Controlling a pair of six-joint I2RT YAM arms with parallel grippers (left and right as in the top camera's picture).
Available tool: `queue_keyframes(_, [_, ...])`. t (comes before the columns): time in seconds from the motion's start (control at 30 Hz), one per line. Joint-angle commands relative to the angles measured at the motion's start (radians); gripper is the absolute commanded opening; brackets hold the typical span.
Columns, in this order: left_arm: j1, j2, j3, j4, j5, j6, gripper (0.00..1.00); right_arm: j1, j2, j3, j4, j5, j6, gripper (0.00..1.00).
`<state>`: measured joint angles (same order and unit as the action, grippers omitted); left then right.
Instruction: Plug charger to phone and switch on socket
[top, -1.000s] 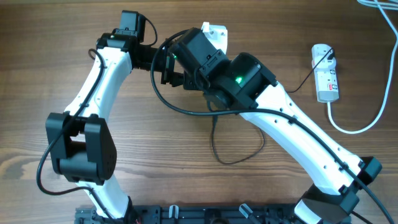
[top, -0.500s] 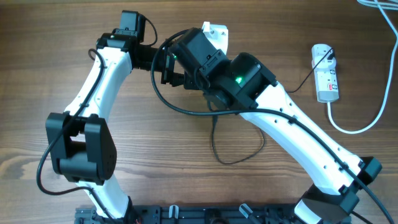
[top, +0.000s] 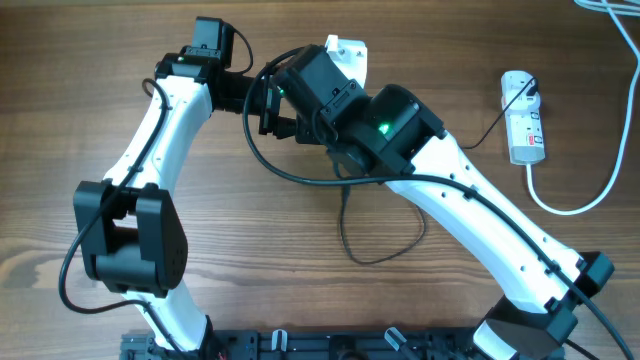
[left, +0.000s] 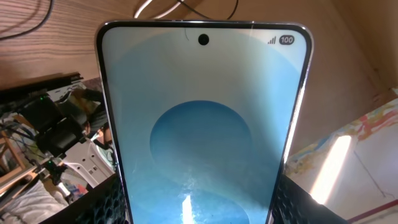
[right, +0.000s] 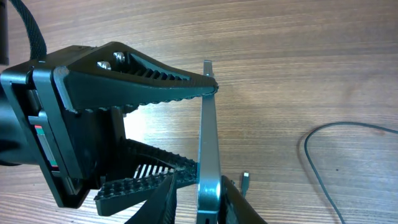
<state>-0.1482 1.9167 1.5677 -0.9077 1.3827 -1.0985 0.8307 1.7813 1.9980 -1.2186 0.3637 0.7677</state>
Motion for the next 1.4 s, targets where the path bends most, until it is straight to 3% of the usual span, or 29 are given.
queue_keyframes(0.0, [0.009,-0.034,0.003,0.003,0.06,-0.009,0.6,0.0,0.016,0.023,-0.004,0.021,0.021,0.2])
queue_keyframes(0.47, [0.009,-0.034,0.003,0.003,0.06,-0.009,0.6,0.0,0.016,0.023,-0.004,0.021,0.021,0.11])
queue_keyframes(0.57, [0.009,-0.034,0.003,0.003,0.06,-0.009,0.6,0.0,0.016,0.023,-0.003,0.021,0.021,0.05])
queue_keyframes(0.7, [0.009,-0.034,0.003,0.003,0.059,-0.009,0.71,-0.001,0.016,0.023,0.001,0.029,0.048,0.05])
queue_keyframes(0.77, [0.009,-0.034,0.003,0.004,0.059,-0.009,0.93,0.0,0.016,0.023,0.001,0.049,0.08,0.05])
queue_keyframes(0.8, [0.009,-0.034,0.003,0.004,0.058,-0.009,1.0,0.0,0.016,0.023,0.003,0.057,0.089,0.05])
queue_keyframes(0.83, [0.009,-0.034,0.003,0.004,0.051,-0.009,1.0,-0.001,0.016,0.023,0.003,0.072,0.109,0.05])
queue_keyframes(1.03, [0.009,-0.034,0.003,0.008,-0.083,-0.01,1.0,-0.001,0.014,0.024,0.029,0.137,0.319,0.04])
queue_keyframes(1.27, [0.009,-0.034,0.003,0.007,-0.07,-0.051,1.0,-0.001,0.014,0.024,0.028,0.155,0.847,0.05])
queue_keyframes(1.37, [0.009,-0.034,0.003,0.007,-0.063,-0.094,0.88,-0.001,0.014,0.024,0.028,0.113,1.013,0.05])
